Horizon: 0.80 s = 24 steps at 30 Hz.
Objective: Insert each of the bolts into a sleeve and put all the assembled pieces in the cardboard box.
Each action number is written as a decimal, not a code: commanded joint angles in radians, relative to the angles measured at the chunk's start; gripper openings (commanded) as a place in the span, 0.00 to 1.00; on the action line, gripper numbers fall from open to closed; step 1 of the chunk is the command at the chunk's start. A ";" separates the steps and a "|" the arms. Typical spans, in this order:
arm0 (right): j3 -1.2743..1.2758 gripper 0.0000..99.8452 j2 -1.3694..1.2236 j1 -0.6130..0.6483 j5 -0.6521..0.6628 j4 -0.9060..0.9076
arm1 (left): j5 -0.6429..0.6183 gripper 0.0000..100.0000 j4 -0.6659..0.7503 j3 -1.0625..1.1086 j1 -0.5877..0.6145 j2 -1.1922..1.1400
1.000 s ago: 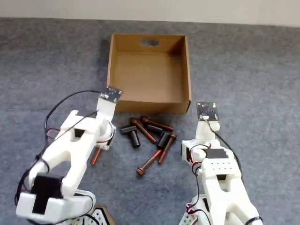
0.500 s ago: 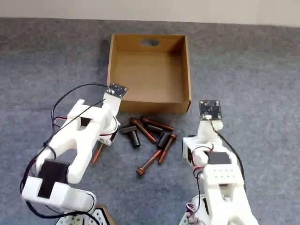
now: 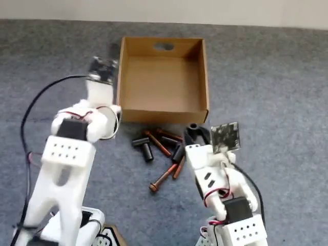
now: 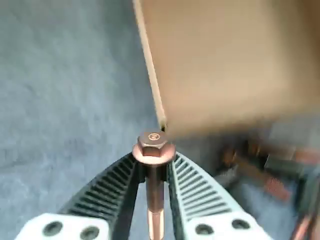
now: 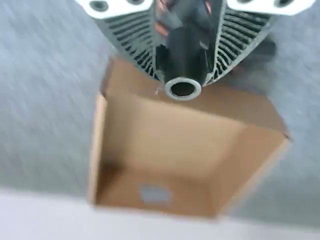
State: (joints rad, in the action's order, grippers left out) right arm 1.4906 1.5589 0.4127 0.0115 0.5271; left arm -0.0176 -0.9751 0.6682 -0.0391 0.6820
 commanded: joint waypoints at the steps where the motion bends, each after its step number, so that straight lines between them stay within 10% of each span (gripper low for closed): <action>1: 0.070 0.01 0.022 0.068 0.012 -0.277 | -0.120 0.01 0.120 -0.033 -0.027 0.128; 8: 0.237 0.01 0.022 0.108 0.012 -0.576 | -0.132 0.01 0.351 -0.033 -0.159 0.239; 24: 0.275 0.01 0.024 0.105 0.011 -0.579 | -0.129 0.01 0.509 -0.031 -0.522 0.245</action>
State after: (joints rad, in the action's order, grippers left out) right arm 1.6763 1.5727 0.5109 0.0115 -0.0315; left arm -0.1435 -0.5194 0.6682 -0.5148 0.8999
